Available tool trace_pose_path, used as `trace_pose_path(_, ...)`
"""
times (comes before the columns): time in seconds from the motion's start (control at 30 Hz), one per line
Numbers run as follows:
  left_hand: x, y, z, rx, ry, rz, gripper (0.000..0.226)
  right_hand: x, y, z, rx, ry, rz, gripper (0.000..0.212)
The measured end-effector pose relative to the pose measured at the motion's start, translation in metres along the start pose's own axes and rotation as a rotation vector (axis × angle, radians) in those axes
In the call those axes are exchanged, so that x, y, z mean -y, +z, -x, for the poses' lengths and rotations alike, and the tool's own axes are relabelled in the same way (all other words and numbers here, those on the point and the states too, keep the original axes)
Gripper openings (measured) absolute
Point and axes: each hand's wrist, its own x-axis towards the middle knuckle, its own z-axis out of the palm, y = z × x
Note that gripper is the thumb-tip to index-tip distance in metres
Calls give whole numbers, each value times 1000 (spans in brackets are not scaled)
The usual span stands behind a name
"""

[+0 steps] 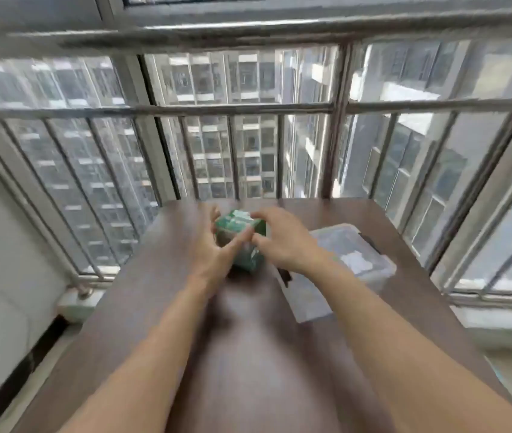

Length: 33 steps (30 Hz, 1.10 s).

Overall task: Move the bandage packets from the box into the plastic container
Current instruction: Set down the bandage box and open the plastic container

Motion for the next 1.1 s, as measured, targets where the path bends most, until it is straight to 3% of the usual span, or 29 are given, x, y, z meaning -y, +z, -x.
trace_pose_path(0.1, 16, -3, 16, 55, 14, 51, 97, 0, 15, 12, -4, -25, 171, 64)
trace_pose_path(0.27, 29, -15, 22, 39, 38, -37, 103, 7, 15, 20, 43, -47, 95, 73)
trace_pose_path(0.4, 37, -11, 12, 64, 49, -176, 89, 1, 7, 5, 32, 24, -198, 45)
trace_pose_path(0.53, 38, -7, 7, 46, 203, -261, 112, -8, -7, -11, 5, -69, -56, 27)
trace_pose_path(0.67, 33, -4, 13, 47, 347, -345, 124, -10, -22, -7, 68, -131, -26, 38)
trace_pose_path(0.87, 21, -7, 20, -64, 433, -396, 110, 5, -16, -1, 33, -284, 147, 60)
trace_pose_path(1.1, 19, -6, 15, -25, 493, -507, 98, 9, -19, 4, 17, -341, 167, 56)
